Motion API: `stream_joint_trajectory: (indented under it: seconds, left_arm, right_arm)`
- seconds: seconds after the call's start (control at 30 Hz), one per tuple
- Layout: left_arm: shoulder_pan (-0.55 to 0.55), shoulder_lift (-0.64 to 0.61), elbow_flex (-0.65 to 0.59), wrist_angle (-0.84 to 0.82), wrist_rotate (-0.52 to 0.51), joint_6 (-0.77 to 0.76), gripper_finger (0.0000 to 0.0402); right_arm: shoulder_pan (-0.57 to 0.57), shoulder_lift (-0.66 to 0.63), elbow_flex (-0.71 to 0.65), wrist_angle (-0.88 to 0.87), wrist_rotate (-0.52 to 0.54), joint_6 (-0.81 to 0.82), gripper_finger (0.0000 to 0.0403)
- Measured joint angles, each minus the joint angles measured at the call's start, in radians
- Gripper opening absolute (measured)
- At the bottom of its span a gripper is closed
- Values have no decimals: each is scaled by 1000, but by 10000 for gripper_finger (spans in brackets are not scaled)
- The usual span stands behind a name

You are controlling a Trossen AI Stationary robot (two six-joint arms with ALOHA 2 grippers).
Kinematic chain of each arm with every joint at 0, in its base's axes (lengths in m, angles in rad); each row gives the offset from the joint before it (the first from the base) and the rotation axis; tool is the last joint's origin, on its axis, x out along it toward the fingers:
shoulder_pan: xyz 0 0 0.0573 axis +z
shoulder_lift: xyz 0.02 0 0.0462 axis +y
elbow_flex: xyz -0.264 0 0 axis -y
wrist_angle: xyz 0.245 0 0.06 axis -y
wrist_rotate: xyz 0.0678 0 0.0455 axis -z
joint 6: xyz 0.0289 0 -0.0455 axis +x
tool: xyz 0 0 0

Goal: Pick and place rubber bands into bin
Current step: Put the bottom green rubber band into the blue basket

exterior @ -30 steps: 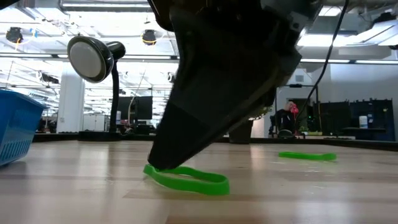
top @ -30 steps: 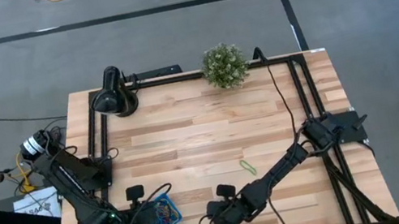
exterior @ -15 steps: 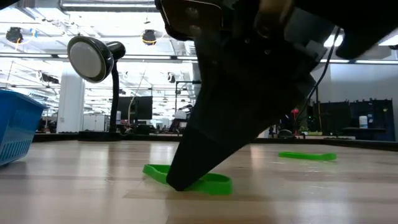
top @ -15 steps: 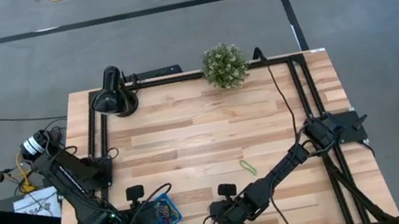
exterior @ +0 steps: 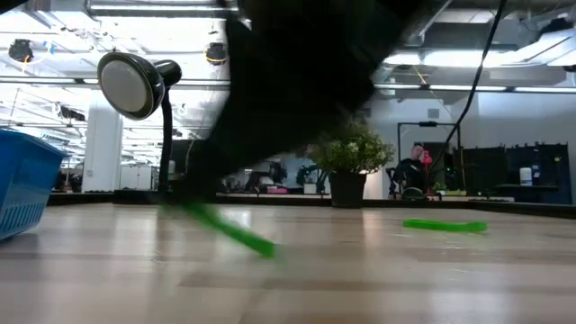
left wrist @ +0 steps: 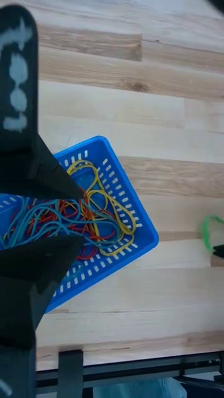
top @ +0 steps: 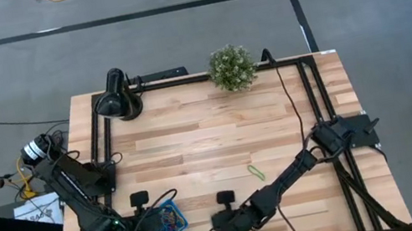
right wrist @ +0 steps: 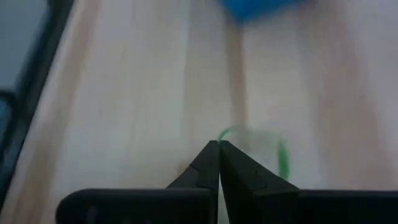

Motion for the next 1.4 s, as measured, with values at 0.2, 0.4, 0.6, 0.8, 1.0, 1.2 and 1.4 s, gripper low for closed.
stream_joint_trajectory:
  seconds: [0.2, 0.4, 0.6, 0.8, 1.0, 1.2, 1.4]
  left_arm:
    - [0, 0, 0, 0, -22, -5, 94]
    - [0, 0, 0, -8, -95, -95, 93]
    - [0, 0, 0, -147, -136, -165, 78]
    - [2, -1, 0, -297, -188, -245, 61]
    - [2, -2, 0, -322, -190, -296, 50]
    - [1, -2, 0, -322, -190, -297, 40]
    - [1, -2, 0, -322, -190, -297, 36]
  right_arm:
    - [-37, -9, 109, 109, 34, -155, 1]
    - [-84, -9, 150, 324, 7, -271, 1]
    - [-129, -9, 150, 385, -110, -263, 0]
    - [-142, -9, 150, 413, -142, -262, 0]
    - [-153, -9, 135, 402, -154, -237, 0]
    - [-191, -9, 129, 377, -155, -217, 10]
    - [-208, -9, 128, 375, -181, -191, 5]
